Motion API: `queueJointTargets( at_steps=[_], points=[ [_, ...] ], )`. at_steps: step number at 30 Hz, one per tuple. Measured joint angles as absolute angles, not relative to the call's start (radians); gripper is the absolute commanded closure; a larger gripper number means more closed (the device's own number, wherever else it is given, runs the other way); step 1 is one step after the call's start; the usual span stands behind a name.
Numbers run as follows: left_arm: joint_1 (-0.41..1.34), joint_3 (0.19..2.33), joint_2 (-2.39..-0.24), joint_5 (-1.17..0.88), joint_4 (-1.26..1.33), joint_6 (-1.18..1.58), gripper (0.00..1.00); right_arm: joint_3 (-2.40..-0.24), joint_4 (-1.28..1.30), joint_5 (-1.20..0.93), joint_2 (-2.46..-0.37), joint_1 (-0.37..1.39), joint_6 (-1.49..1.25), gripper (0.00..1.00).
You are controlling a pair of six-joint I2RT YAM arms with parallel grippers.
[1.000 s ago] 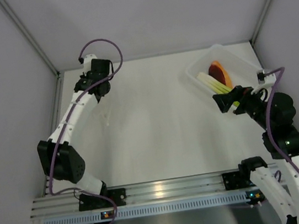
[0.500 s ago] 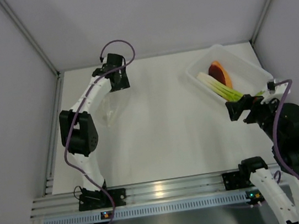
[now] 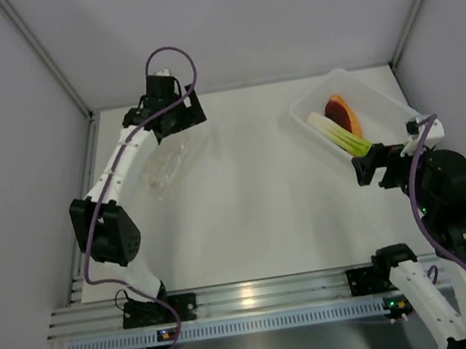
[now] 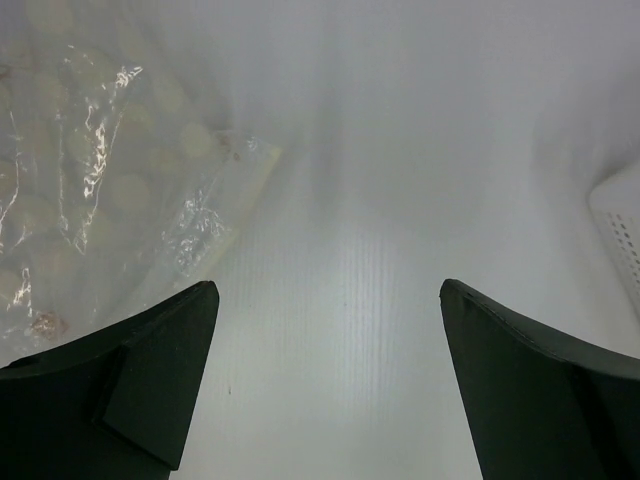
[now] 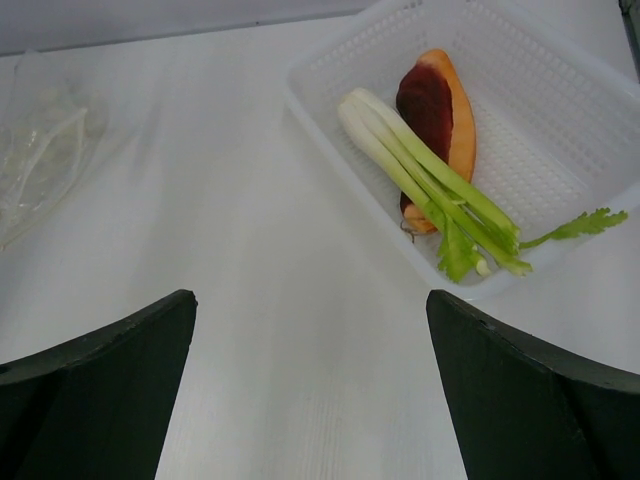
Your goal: Open the zip-top bag and remove the fake food
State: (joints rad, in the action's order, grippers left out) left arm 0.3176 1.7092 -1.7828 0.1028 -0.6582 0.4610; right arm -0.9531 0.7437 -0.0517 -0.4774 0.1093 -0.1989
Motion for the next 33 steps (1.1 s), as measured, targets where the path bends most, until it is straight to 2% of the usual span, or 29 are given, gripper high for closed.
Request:
queueJointTargets(
  at_steps=[5,11,19,33],
  points=[
    [0.315,1.571,-1.567,0.085,-0.62,0.464,0.01,-0.997,0.769,-0.022,-0.518,0.137,-0.165,0.0],
    [0.314,1.308,-1.219,0.165,-0.604,0.422,0.01,-1.044,0.804,0.067,-0.593,0.211,-0.139,0.01],
    [0.312,1.058,-0.833,0.23,-0.612,0.346,0.01,-1.03,0.812,0.127,-0.568,0.216,-0.15,0.01],
    [0.312,0.991,-0.445,0.23,-0.77,0.283,0.01,-0.896,0.769,0.158,-0.323,0.216,-0.137,0.01]
  ],
)
